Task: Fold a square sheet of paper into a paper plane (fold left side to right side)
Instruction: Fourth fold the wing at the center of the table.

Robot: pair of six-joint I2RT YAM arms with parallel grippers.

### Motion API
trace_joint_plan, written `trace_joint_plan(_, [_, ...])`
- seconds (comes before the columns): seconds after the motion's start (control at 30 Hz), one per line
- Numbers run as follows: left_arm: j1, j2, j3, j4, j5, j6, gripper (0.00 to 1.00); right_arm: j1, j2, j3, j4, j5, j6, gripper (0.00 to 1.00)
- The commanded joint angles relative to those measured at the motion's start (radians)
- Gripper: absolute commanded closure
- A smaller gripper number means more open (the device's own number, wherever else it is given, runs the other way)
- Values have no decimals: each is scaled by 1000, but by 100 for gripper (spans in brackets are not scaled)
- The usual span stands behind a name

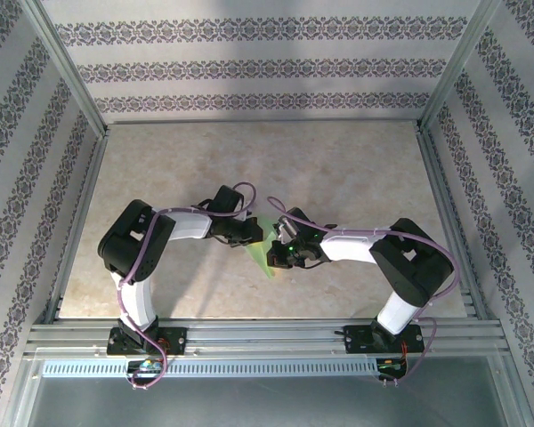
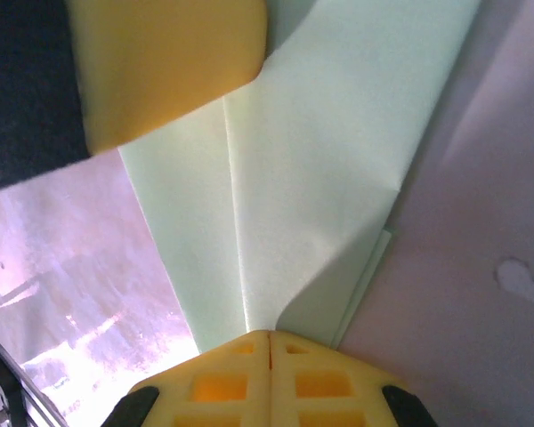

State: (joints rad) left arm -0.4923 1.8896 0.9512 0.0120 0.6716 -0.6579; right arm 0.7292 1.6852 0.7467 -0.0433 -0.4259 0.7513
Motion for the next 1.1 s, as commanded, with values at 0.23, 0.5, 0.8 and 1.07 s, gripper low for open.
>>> trace_joint_plan(0.23, [107,89,141,-95,-91,111,100,15,67,-44,-160,76,-29,100])
trace_joint_plan(0.5, [145,147,239,-124,-84,139,100,15,65,-46,-163,73,-27,100])
trace_joint_plan(0.8, [189,190,319,-152,-91,161,100,14,61,-49,-167,74,-27,100])
trace_joint_plan(1.07, [199,79,270,-169,-122,206,100,-1,37,-50,-170,69,-45,100])
